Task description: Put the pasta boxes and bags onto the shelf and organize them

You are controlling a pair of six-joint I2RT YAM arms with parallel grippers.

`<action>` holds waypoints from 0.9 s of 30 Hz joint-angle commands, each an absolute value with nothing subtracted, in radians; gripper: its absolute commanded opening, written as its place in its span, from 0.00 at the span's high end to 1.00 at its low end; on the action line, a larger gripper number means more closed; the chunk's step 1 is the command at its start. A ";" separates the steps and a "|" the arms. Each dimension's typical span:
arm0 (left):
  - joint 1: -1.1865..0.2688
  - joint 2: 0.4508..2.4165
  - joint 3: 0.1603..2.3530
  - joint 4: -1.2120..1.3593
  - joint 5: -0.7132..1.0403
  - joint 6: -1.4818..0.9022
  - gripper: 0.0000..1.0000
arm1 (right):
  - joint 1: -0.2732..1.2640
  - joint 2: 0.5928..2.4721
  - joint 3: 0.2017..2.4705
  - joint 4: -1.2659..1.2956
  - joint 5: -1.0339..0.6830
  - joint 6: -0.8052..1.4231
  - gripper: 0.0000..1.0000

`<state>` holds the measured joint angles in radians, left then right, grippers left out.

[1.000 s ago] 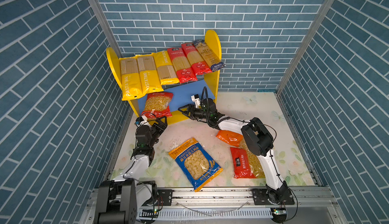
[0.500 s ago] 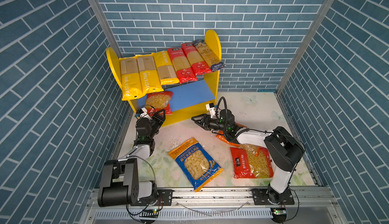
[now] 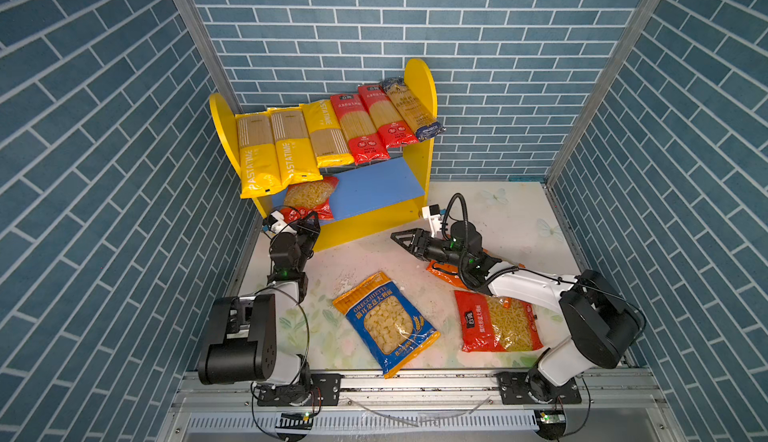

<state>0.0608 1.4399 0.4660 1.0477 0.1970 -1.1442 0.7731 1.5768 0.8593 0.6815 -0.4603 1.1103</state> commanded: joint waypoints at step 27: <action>-0.153 1.425 0.462 1.014 -0.127 -0.890 0.72 | 0.830 1.580 0.835 0.637 -0.419 1.067 0.37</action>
<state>-0.1493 1.4616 0.4595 1.0485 -0.1555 -0.9207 0.8249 1.6054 0.8497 0.6346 -0.4309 1.0931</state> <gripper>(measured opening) 0.254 0.629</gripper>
